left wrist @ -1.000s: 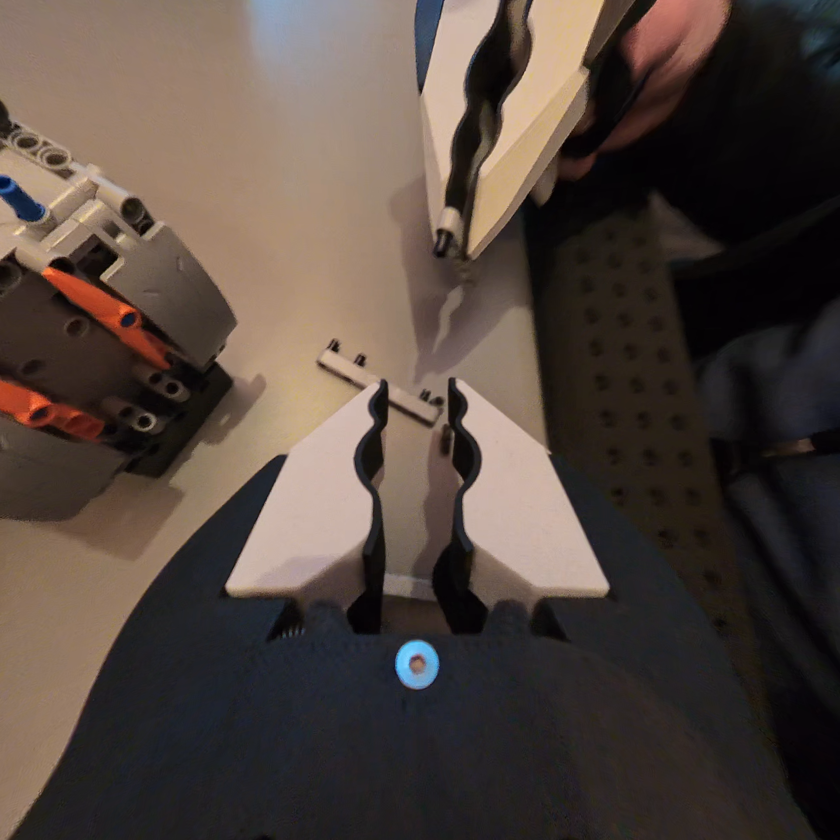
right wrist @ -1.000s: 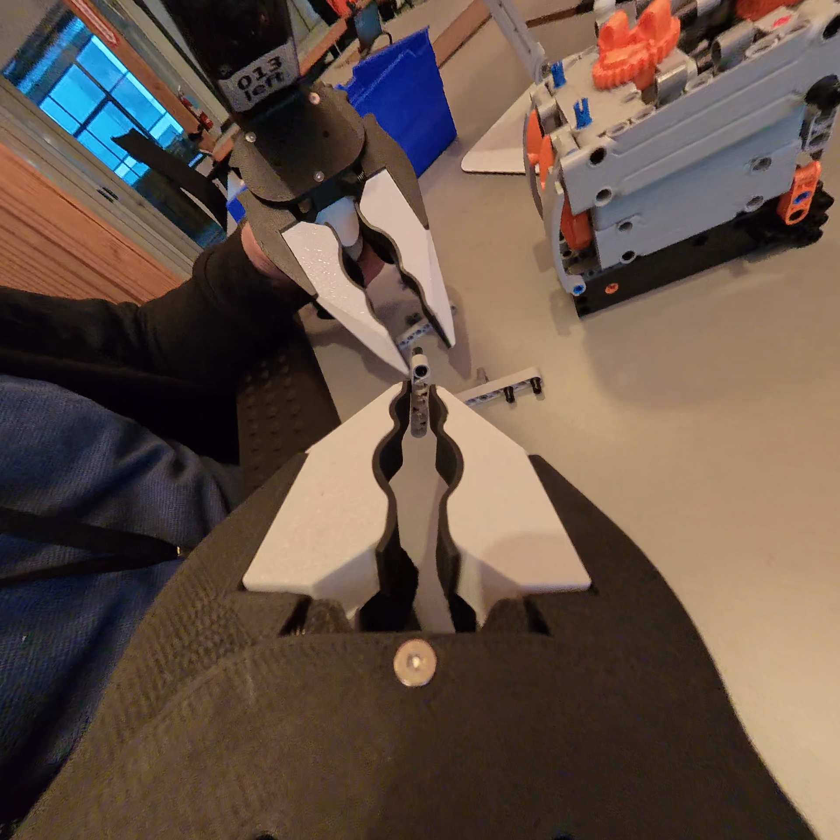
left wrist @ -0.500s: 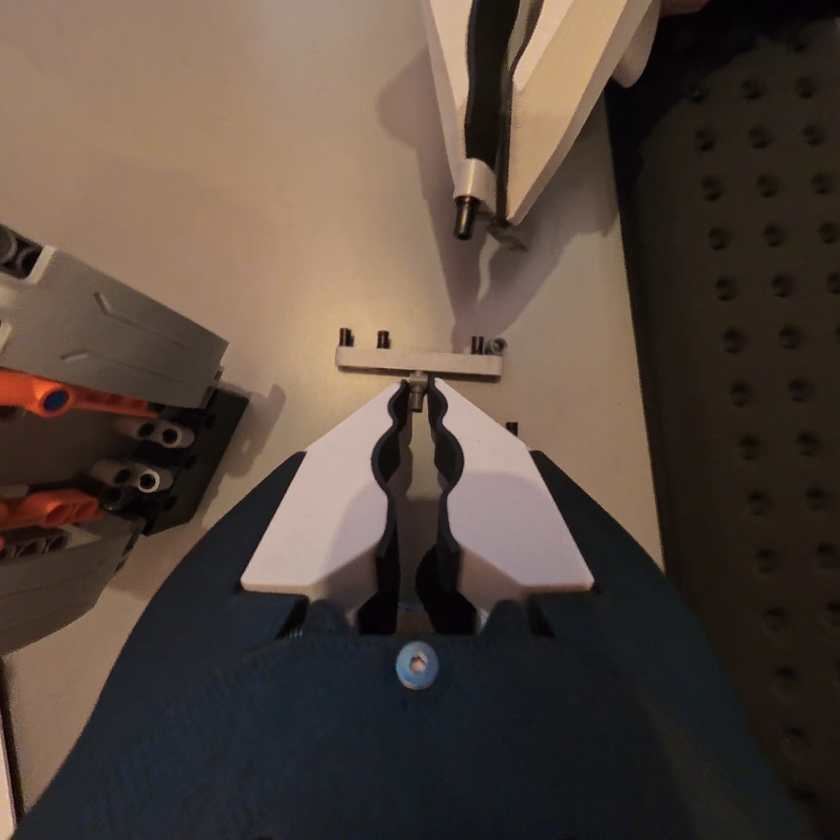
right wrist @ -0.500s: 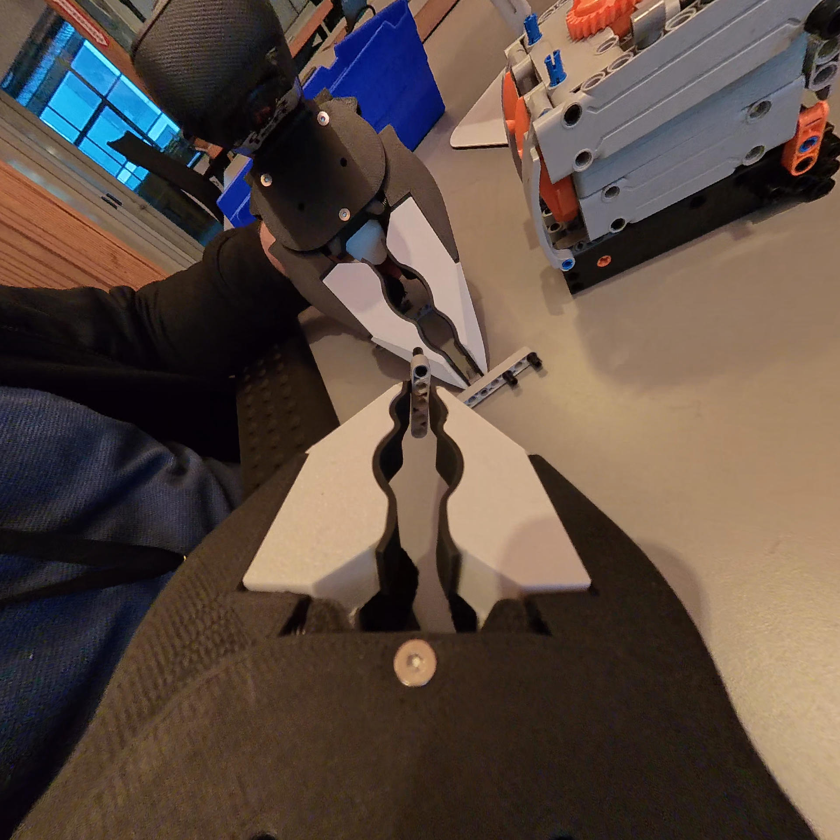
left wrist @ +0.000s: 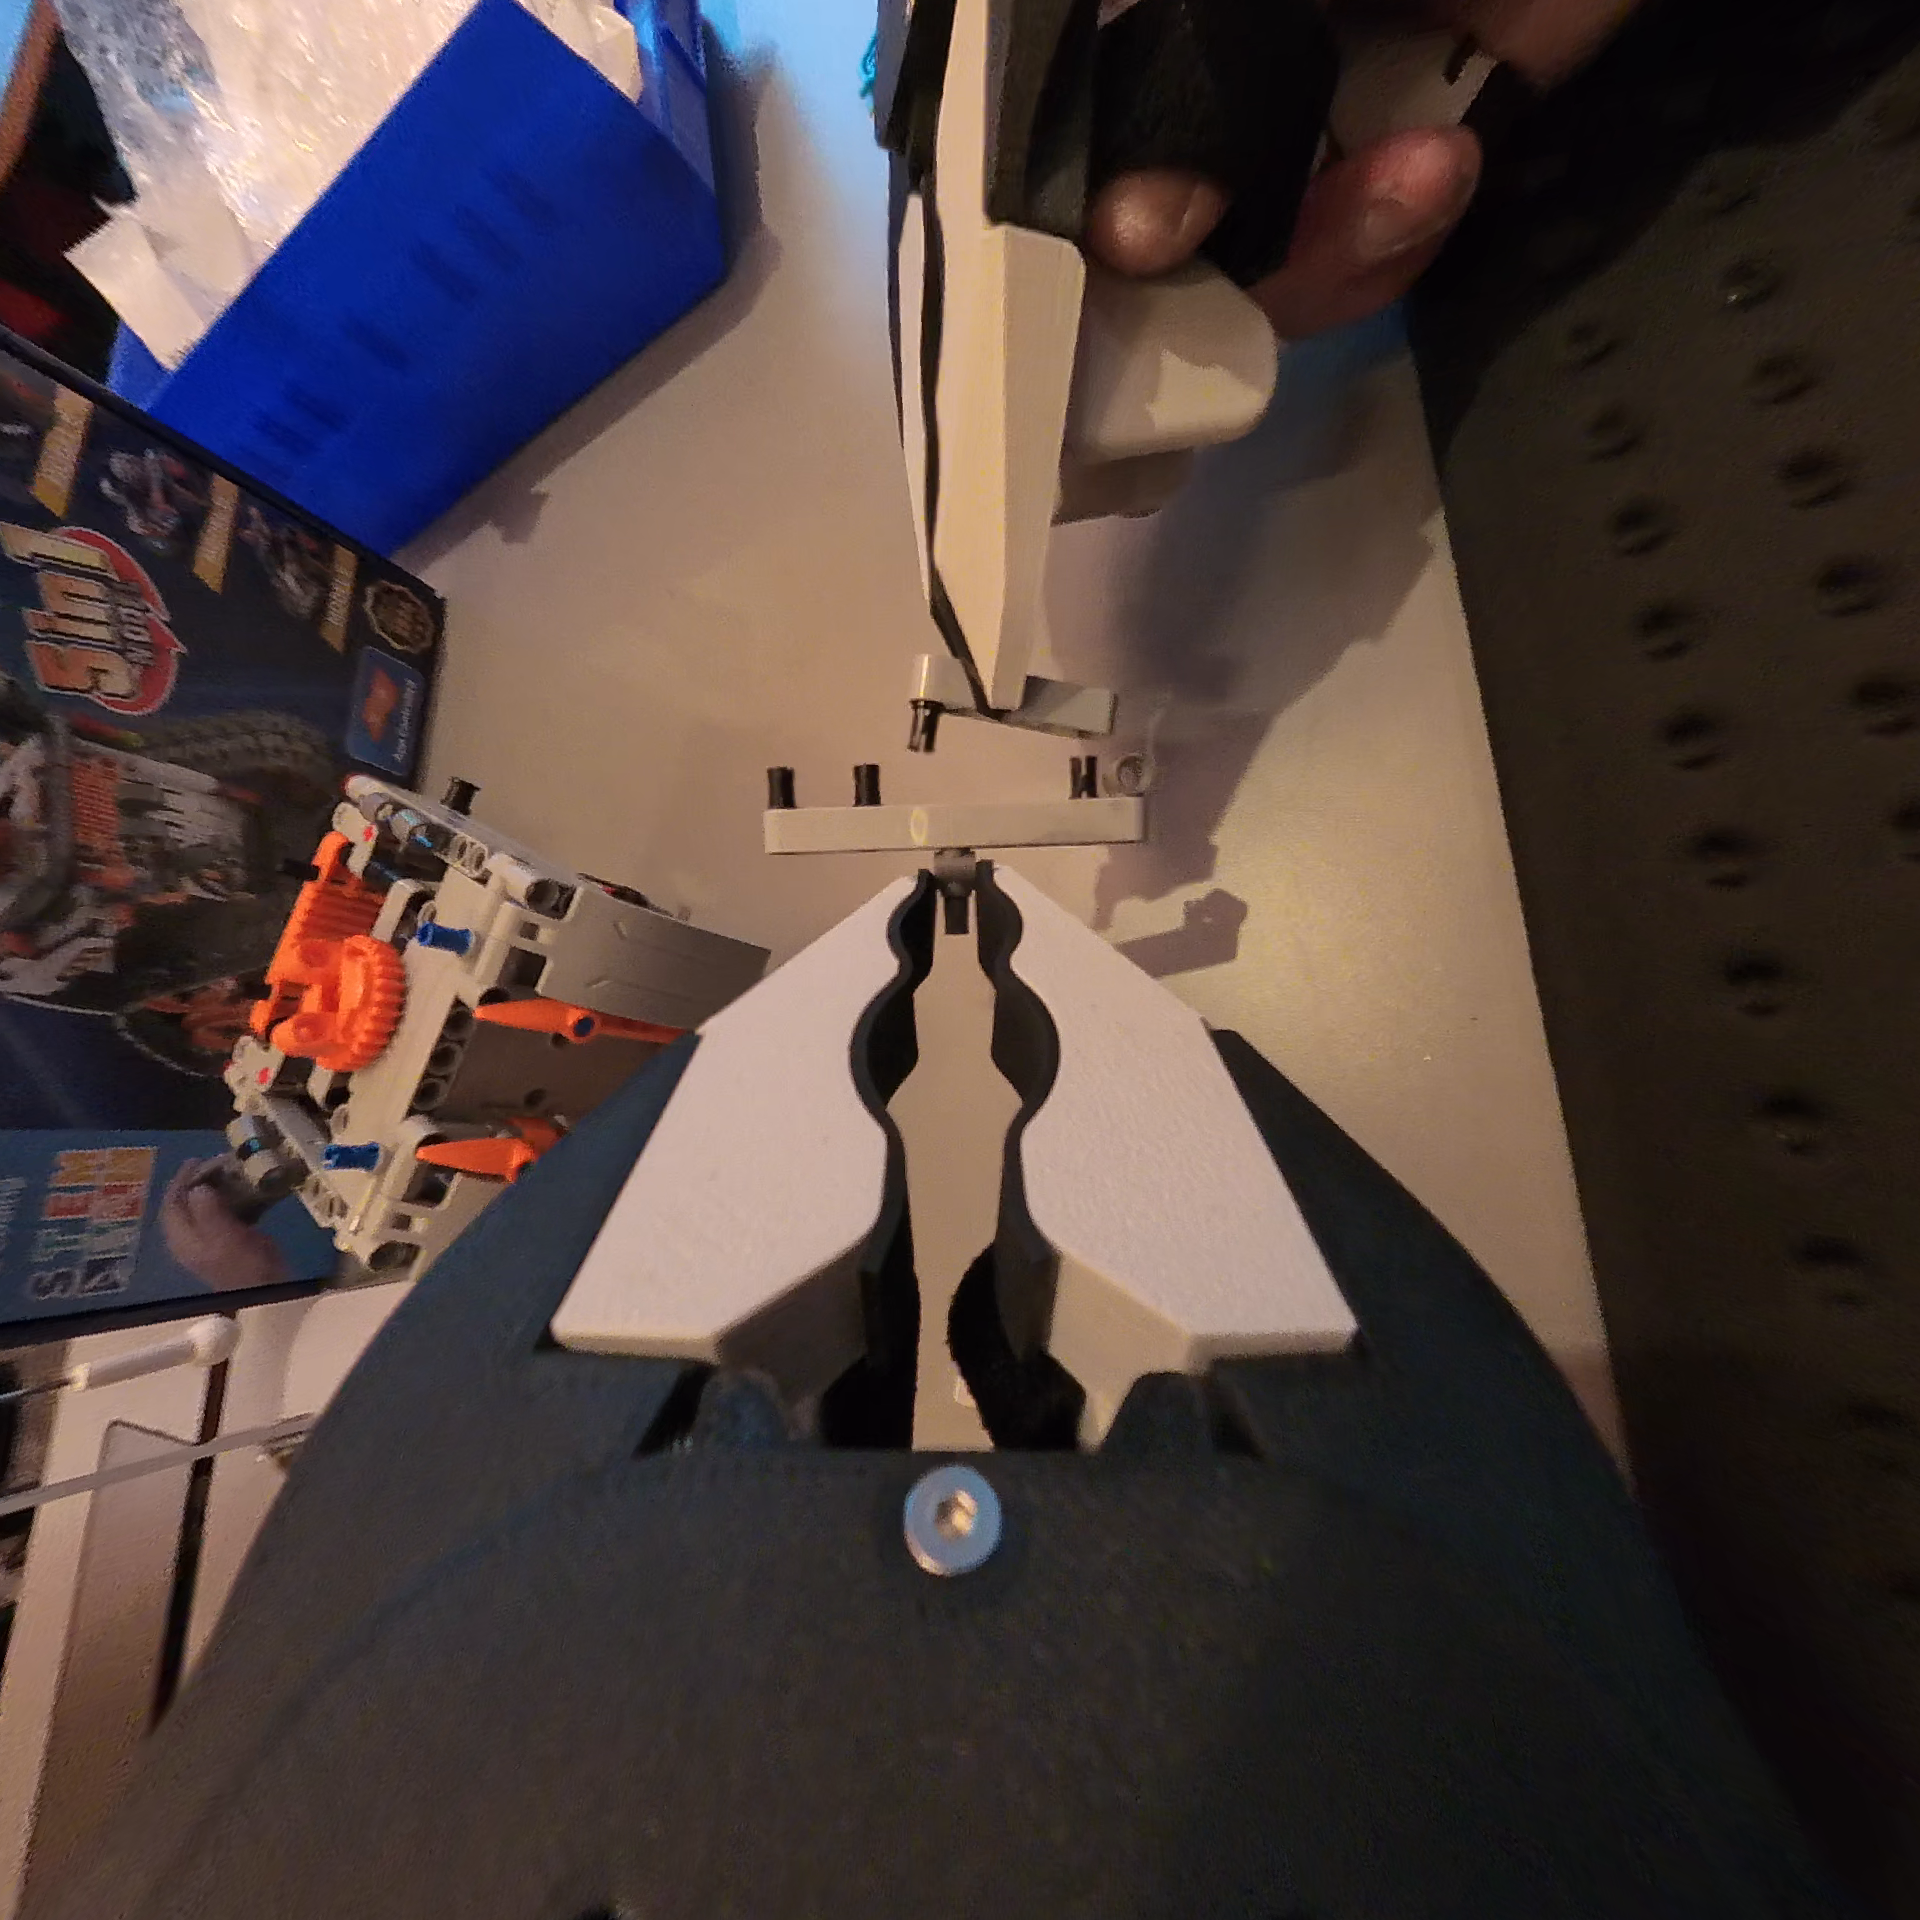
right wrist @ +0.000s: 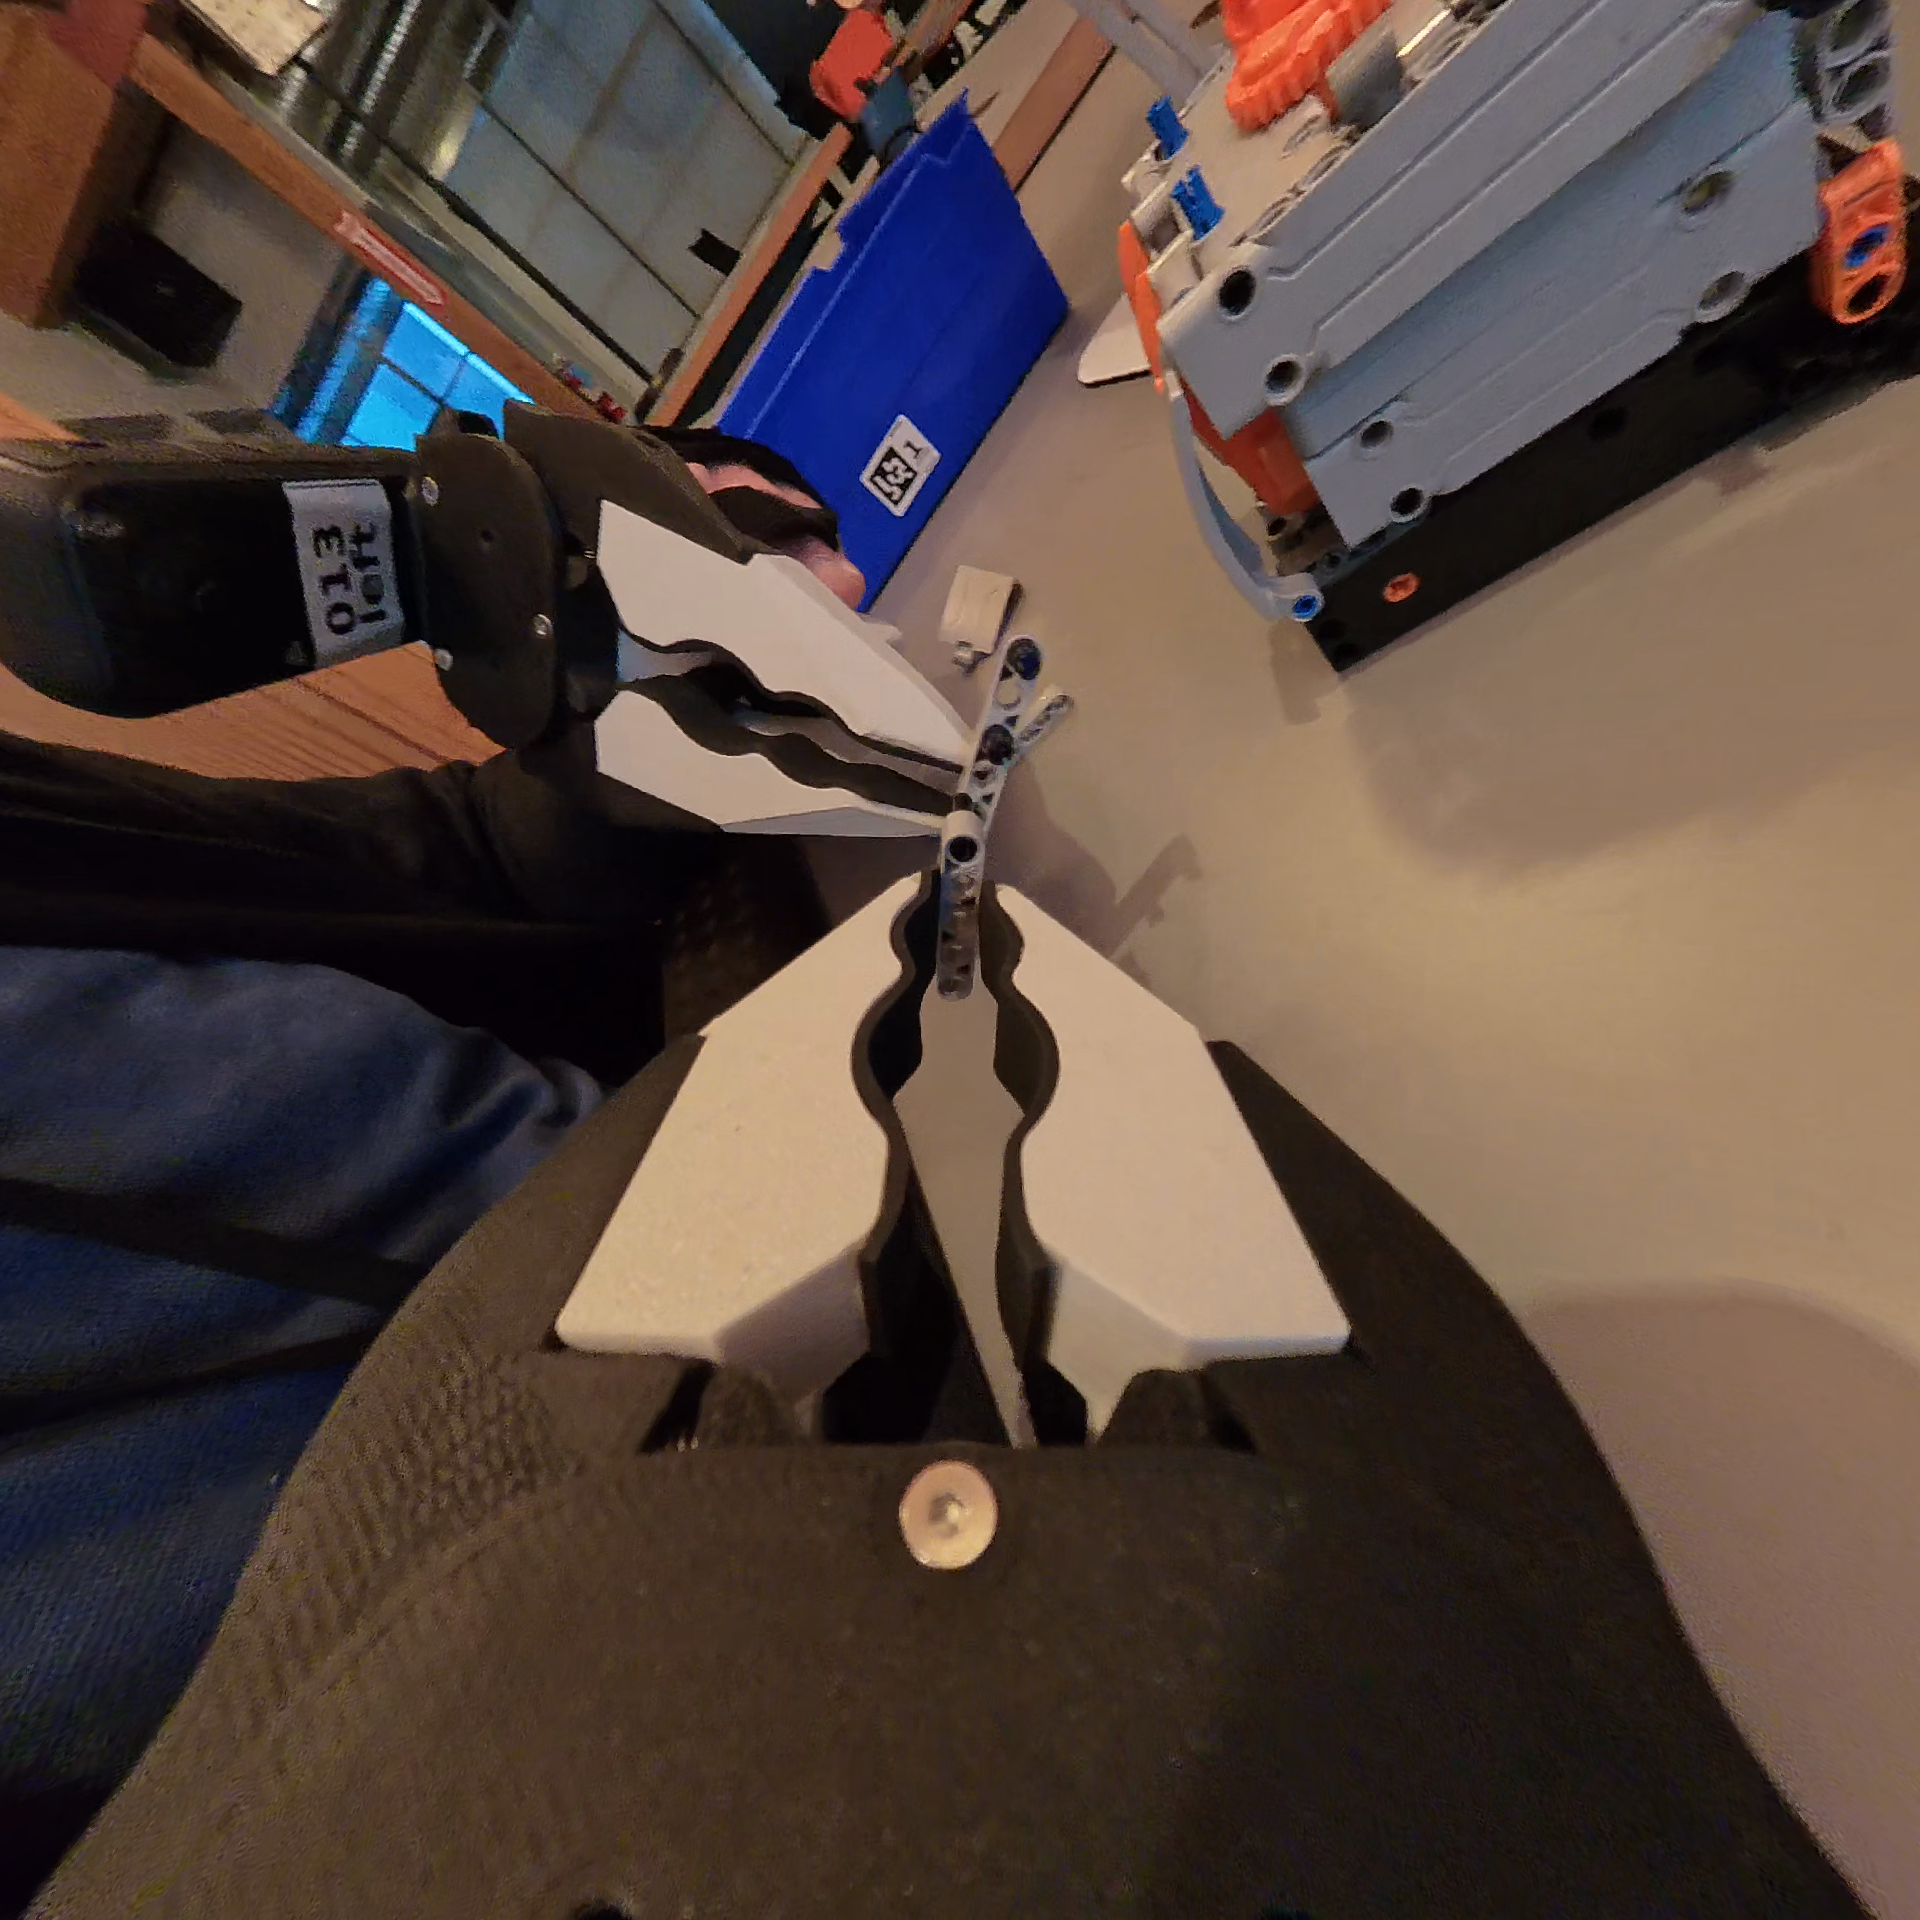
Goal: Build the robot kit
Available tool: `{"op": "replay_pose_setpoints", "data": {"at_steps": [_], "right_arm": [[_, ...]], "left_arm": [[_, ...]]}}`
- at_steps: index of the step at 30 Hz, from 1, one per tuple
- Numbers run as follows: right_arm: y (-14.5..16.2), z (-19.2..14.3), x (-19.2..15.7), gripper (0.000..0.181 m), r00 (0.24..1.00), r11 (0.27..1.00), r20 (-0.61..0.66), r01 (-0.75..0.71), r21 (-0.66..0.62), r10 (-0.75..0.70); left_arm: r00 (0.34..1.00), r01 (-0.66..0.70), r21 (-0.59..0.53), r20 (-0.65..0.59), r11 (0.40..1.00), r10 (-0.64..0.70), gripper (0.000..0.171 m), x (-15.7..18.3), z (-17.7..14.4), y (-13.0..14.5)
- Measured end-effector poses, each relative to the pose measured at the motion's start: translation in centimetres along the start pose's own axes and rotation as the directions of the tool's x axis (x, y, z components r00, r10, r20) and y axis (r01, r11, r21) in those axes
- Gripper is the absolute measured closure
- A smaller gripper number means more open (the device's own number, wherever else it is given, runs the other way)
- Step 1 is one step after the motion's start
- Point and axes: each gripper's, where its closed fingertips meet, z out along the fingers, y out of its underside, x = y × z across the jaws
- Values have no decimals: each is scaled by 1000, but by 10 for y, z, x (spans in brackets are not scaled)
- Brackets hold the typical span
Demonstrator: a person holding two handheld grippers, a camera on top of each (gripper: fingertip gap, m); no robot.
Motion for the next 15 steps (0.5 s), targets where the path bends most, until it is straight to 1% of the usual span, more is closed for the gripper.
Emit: {"op": "replay_pose_setpoints", "data": {"at_steps": [7, 10, 15], "right_arm": [[1, 4, -2, 177, 999, 1000, 34, -23, -18, 24], [1, 4, 0, 177, 999, 999, 35, -40, -21, 40], [-1, 3, -2, 177, 997, 999, 55, -46, -9, 47]], "left_arm": [[999, -48, 7, 25, 999, 48, 167, 1, -1, -5], [994, -94, -9, 55, 996, 95, 167, 2, 0, -6], [991, -108, -13, 75, 994, 109, 167, 1, 0, -7]]}}
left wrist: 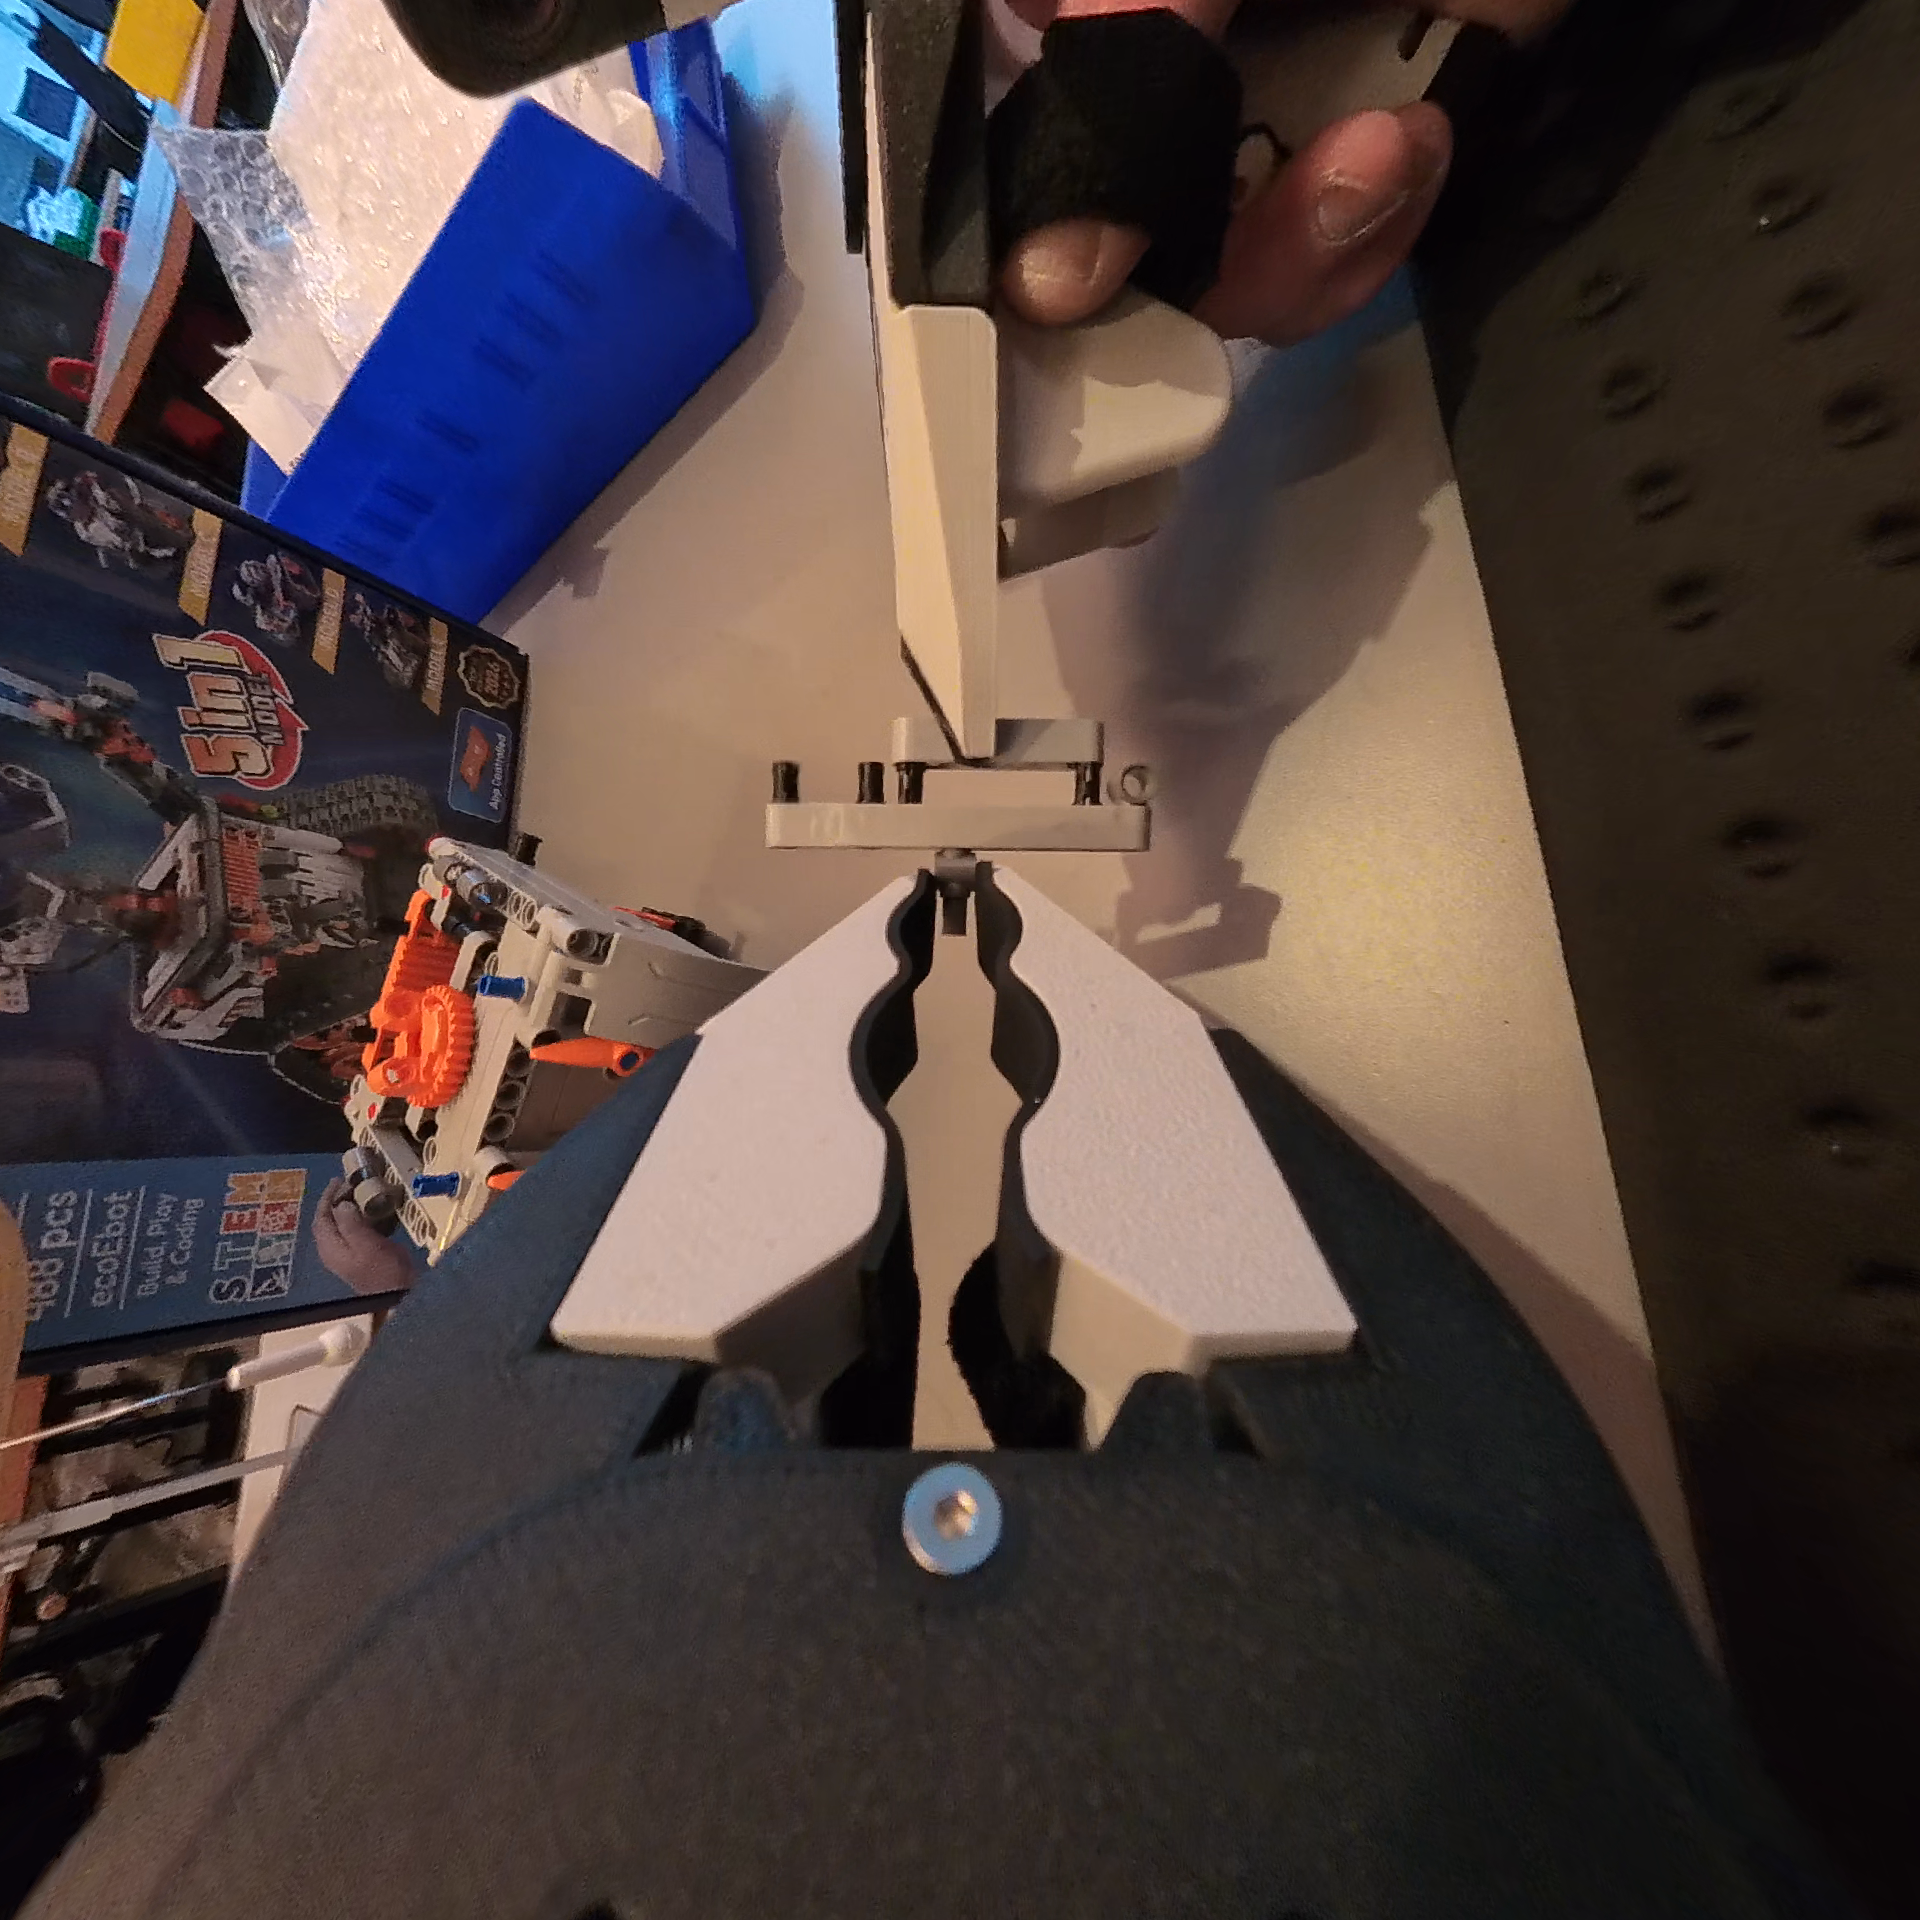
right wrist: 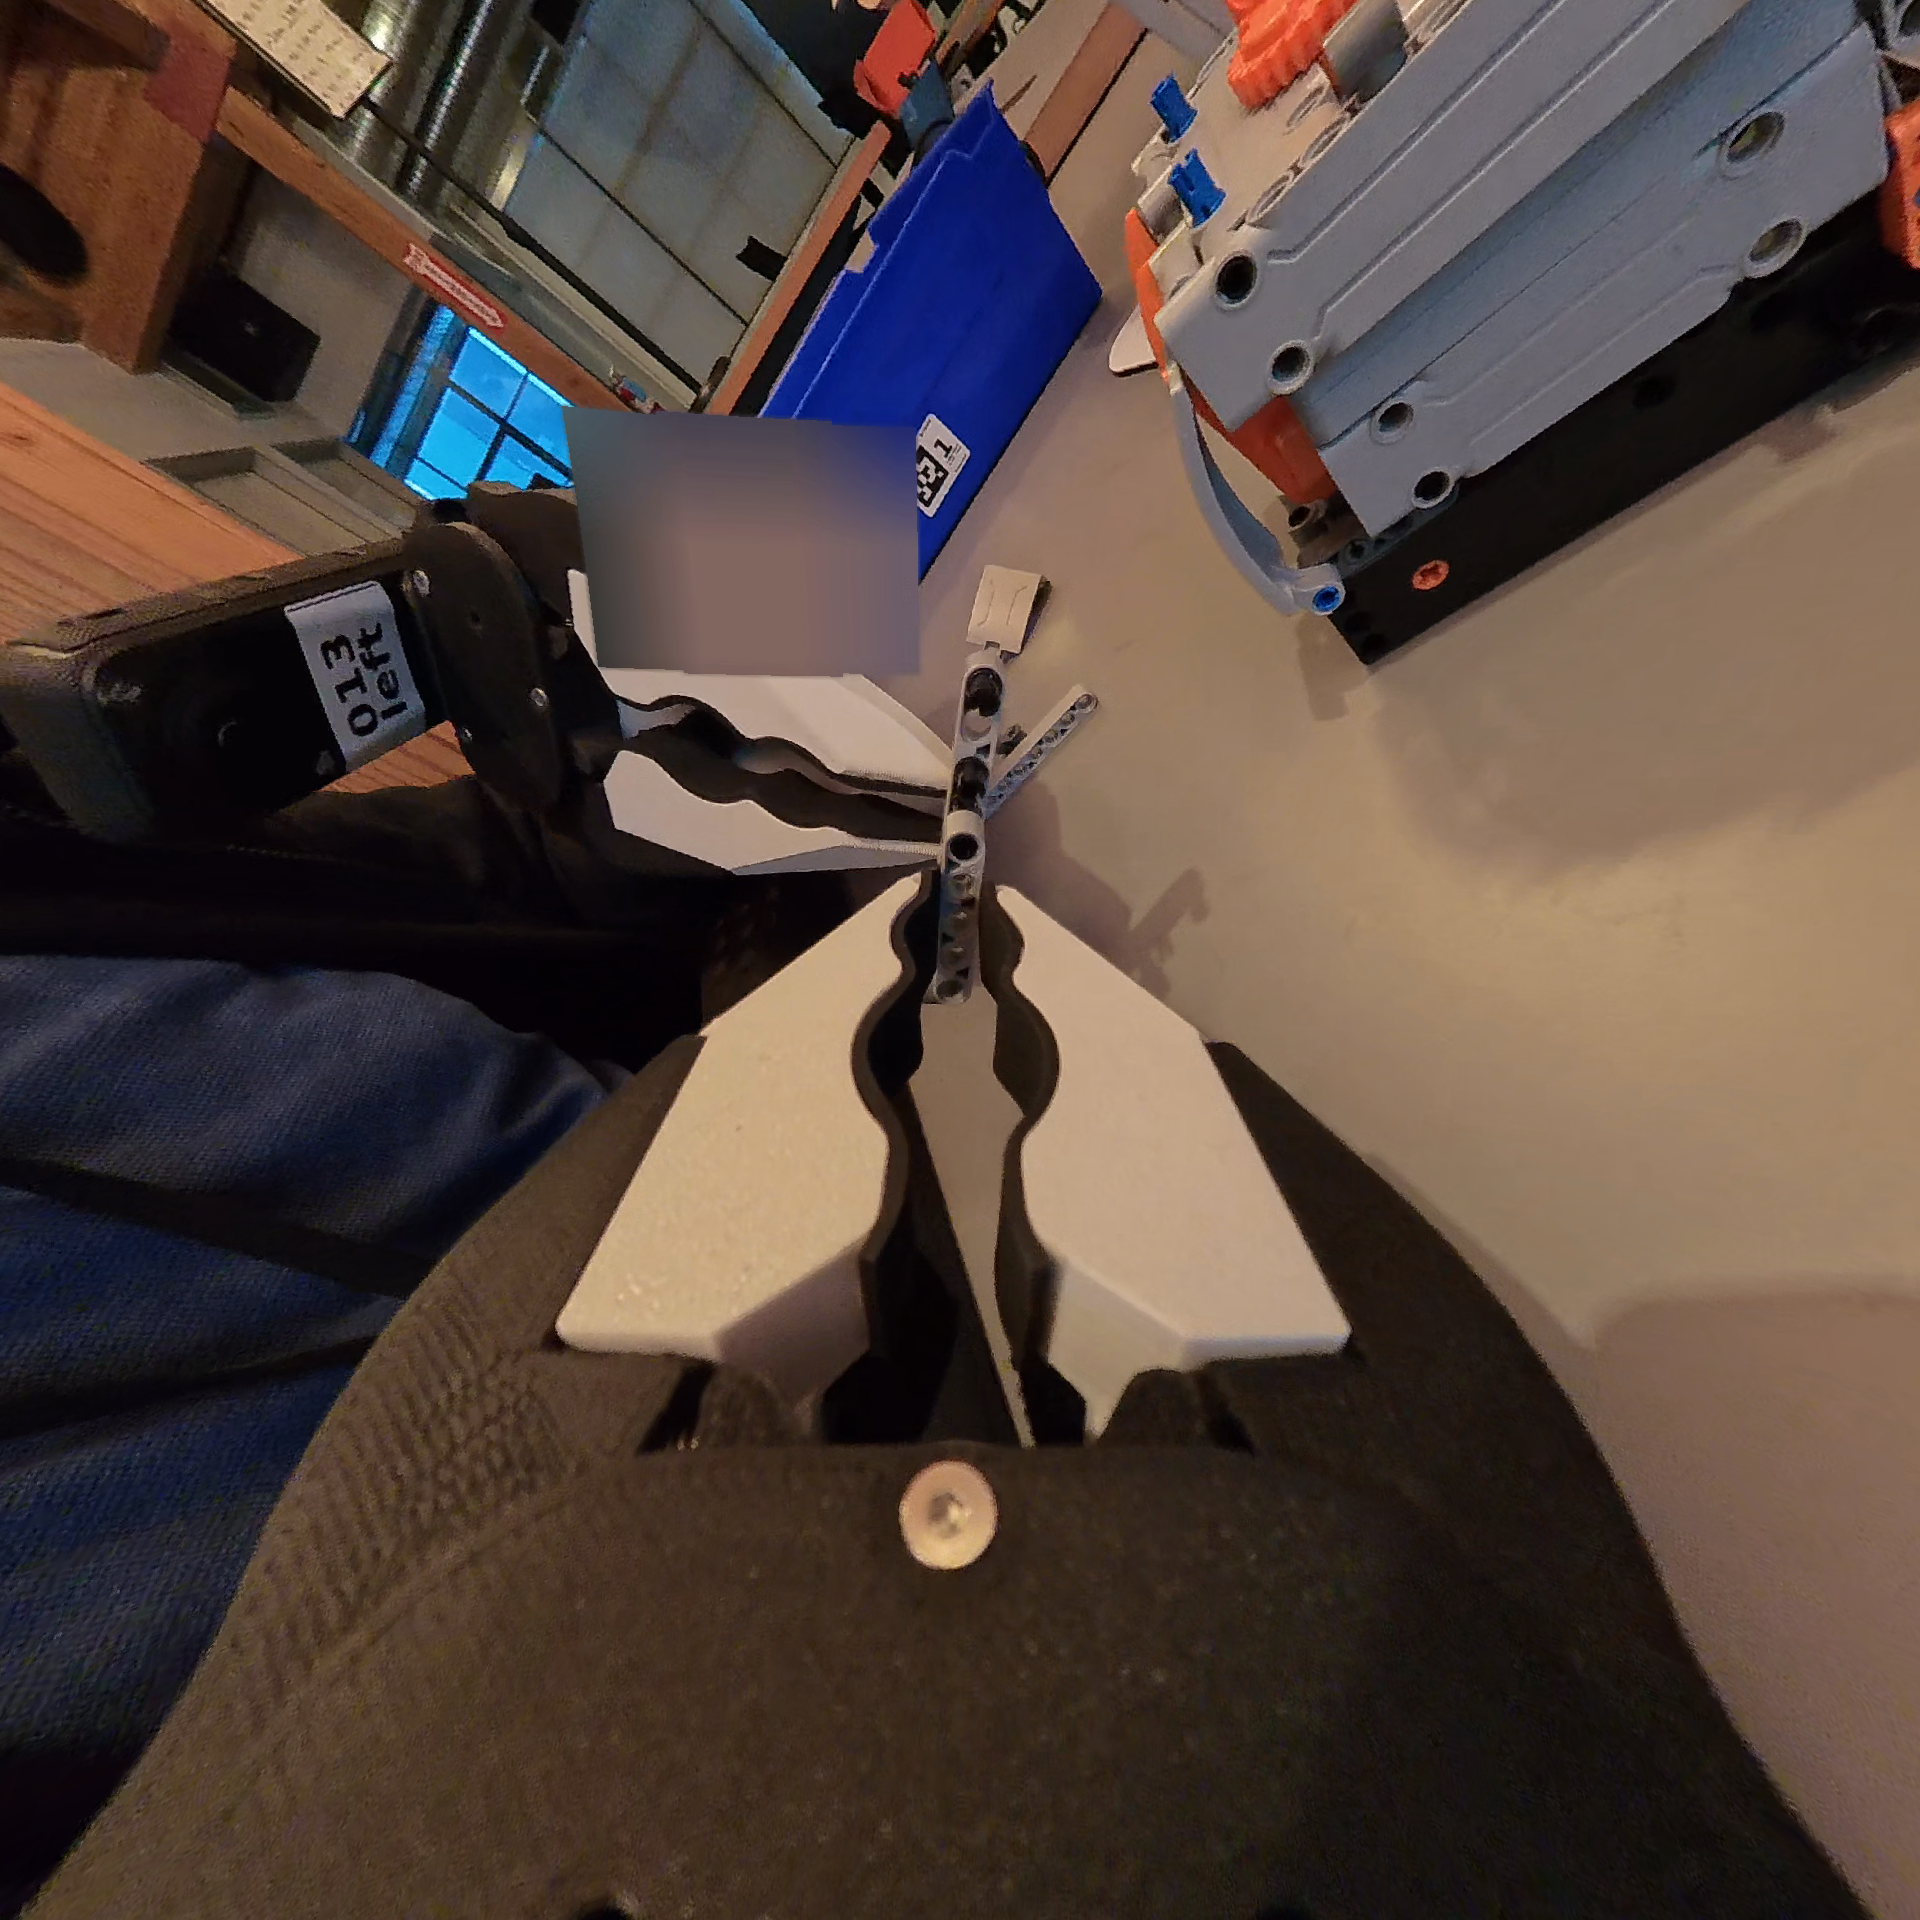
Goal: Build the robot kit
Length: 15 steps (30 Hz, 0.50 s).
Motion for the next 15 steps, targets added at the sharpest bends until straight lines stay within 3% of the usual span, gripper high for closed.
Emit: {"op": "replay_pose_setpoints", "data": {"at_steps": [9, 15], "right_arm": [[3, 1, 0, 177, 999, 999, -29, 44, -23, -44], [1, 0, -5, 177, 998, 998, 12, 63, -13, -63]], "left_arm": [[997, -56, -15, 54, 998, 57, 167, 0, 1, -1], [999, 2, 32, 50, 999, -4, 167, -2, -3, -7]]}}
